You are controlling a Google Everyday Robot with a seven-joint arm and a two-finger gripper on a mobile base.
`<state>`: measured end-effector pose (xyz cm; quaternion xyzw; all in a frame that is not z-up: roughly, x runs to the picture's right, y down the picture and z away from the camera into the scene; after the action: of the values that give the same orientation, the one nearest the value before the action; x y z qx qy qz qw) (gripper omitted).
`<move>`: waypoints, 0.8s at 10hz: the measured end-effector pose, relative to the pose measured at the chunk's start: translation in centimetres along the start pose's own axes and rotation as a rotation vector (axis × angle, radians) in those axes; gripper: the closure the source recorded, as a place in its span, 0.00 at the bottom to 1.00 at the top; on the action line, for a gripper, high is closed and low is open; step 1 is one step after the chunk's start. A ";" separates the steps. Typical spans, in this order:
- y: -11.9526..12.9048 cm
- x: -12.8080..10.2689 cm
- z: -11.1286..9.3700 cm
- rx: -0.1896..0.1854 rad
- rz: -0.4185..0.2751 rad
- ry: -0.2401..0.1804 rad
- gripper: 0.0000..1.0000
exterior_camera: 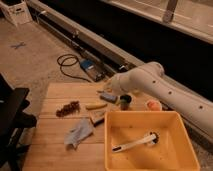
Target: Place fork in tray
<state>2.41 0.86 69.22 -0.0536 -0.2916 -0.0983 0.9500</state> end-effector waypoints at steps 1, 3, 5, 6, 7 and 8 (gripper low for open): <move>1.2 -0.2 -1.1 -0.010 0.000 -0.014 1.00; 3.1 0.7 -3.4 -0.021 0.015 -0.032 1.00; 5.7 1.3 -5.8 -0.026 0.036 -0.036 1.00; 6.9 1.8 -6.8 -0.021 0.053 -0.032 1.00; 8.0 2.1 -7.6 -0.012 0.068 -0.029 1.00; 10.0 1.9 -8.6 -0.003 0.089 -0.030 1.00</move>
<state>10.79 8.92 62.79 -0.0693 -0.3031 -0.0557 0.9488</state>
